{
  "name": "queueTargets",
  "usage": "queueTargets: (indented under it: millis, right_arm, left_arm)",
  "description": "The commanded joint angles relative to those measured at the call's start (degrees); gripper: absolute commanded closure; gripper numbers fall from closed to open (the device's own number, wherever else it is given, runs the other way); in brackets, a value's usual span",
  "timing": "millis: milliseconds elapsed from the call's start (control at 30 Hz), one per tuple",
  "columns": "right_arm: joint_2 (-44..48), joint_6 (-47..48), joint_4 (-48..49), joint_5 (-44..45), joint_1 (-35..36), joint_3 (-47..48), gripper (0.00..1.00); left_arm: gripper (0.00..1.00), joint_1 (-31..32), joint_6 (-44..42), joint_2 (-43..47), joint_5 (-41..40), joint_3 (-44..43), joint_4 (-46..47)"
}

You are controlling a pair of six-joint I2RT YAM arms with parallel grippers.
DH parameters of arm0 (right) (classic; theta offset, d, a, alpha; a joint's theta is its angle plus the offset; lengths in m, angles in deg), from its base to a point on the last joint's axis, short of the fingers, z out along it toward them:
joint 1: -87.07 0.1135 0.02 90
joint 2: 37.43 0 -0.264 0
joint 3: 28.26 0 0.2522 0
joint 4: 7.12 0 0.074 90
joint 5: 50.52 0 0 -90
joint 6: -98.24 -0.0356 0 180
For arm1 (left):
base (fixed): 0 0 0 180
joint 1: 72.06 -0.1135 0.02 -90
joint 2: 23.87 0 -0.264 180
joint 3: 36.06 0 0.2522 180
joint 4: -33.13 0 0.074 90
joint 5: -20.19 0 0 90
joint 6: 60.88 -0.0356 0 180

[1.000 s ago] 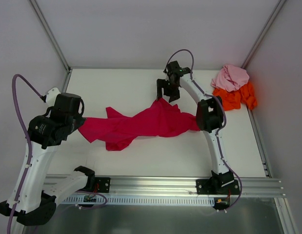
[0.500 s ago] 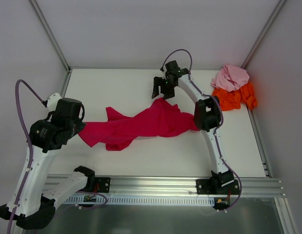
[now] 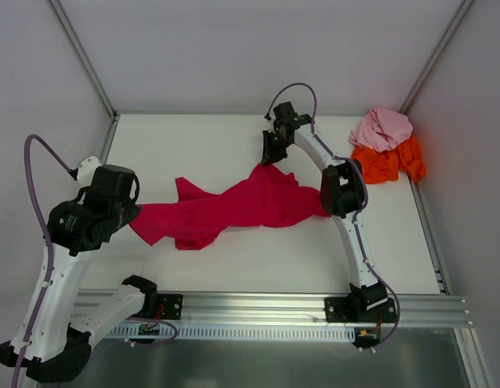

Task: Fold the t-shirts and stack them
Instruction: Flatten out the tshirt

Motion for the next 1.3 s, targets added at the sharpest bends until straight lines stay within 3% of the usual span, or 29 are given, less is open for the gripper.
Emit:
queueTargets:
  millis: [0,200,400,600,1033,1267]
  right_arm:
    - [3.6,1.3,-2.1,2.1,-0.9,0.0,0.99]
    - [8.1,2.4,-2.0,5.5,-2.5,0.5,0.99]
    - [17.0,6.1,-3.2,17.4,-5.7,2.0,0.99]
    - [25.9,8.0,-3.4,24.3,-9.5,0.1,0.99]
    - [41.6,11.8,-0.2,39.7,-10.4,-8.3,0.99]
    - [43.0,12.7,1.3,47.5,-10.3,-8.9,0.99]
  left_arm:
    - [1.0,-0.8,0.8,0.8,0.2,1.2,-0.5]
    - [1.0,-0.8,-0.1,0.2,3.6,5.3,5.5]
    - [1.0,-0.8,-4.1,-4.9,5.7,5.8,16.0]
    - [1.0,-0.9,-7.9,-14.0,7.1,0.0,25.3]
    - [1.0,-5.1,-15.2,-29.0,6.2,-15.4,33.7]
    - [1.0,-7.5,-18.4,-34.2,6.2,-23.6,36.2]
